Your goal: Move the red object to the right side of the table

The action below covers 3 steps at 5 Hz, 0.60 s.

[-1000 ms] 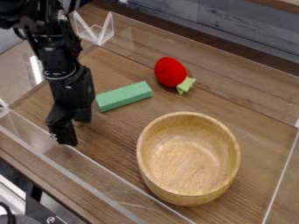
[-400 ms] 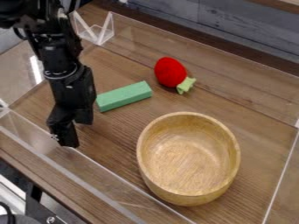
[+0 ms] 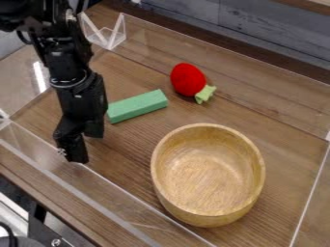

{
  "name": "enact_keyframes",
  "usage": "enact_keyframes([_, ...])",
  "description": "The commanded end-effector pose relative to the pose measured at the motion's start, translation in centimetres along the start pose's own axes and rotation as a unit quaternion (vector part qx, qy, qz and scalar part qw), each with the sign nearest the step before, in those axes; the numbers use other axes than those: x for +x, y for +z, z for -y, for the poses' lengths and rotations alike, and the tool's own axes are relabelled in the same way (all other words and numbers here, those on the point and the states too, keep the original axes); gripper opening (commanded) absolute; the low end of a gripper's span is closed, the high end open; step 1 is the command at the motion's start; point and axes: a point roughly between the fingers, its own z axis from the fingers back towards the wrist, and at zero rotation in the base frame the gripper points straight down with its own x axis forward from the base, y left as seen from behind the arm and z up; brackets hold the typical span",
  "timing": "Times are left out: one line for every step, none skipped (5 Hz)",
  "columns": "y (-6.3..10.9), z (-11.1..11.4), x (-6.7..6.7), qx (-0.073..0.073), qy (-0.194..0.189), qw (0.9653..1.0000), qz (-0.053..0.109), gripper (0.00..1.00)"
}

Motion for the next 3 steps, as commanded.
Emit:
enact_keyframes([0.43, -0.74, 0.31, 0.016, -0.006, 0.9999, 0.001, 1.0])
enact_keyframes([0.26, -0.83, 0.5, 0.017, -0.006, 0.9998, 0.002, 0.0])
enact_keyframes([0.79, -0.91, 0.73, 0.019, -0.001, 0.9998, 0.002, 0.0])
